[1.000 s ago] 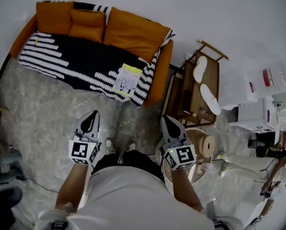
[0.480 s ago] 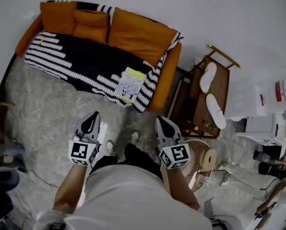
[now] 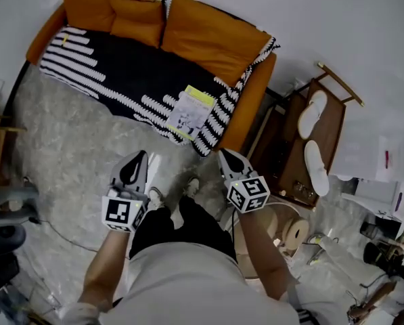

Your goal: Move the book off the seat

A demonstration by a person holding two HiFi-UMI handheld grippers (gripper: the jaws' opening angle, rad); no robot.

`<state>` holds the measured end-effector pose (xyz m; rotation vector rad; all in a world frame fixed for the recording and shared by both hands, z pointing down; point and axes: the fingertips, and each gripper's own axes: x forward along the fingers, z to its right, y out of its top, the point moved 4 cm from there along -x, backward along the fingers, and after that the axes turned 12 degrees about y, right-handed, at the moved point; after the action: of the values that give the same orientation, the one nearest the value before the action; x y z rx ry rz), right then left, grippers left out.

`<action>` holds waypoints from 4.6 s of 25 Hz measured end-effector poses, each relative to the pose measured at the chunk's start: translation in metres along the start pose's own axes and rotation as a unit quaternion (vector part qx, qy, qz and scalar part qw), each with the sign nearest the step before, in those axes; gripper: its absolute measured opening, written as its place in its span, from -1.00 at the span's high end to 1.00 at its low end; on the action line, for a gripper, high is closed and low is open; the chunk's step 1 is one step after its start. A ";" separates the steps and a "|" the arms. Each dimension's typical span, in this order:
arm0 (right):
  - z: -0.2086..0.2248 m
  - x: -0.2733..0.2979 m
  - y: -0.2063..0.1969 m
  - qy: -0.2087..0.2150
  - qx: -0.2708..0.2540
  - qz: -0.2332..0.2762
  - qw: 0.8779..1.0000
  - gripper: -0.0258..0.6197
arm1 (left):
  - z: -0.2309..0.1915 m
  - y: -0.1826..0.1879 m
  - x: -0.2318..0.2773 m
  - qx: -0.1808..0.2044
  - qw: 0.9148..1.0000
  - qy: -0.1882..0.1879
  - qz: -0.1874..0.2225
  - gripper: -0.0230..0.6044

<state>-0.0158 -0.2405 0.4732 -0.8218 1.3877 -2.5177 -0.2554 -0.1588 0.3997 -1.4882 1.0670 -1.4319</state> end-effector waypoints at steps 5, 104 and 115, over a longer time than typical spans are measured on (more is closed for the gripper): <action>0.043 0.056 -0.055 0.012 0.056 -0.039 0.998 0.84 | -0.008 -0.037 0.029 -0.004 1.000 0.003 -0.026 0.88; 0.203 0.241 -0.254 -0.144 0.294 -0.101 0.940 0.63 | -0.039 -0.217 0.092 -0.097 0.985 0.024 -0.143 0.88; 0.168 0.229 -0.224 -0.087 0.313 -0.056 0.944 0.64 | -0.057 -0.205 0.071 -0.103 0.986 0.033 -0.128 0.88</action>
<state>-0.0901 -0.3255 0.8163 -0.9596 0.4367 -2.6367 -0.3023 -0.1575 0.6186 -1.7883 1.1227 -1.5956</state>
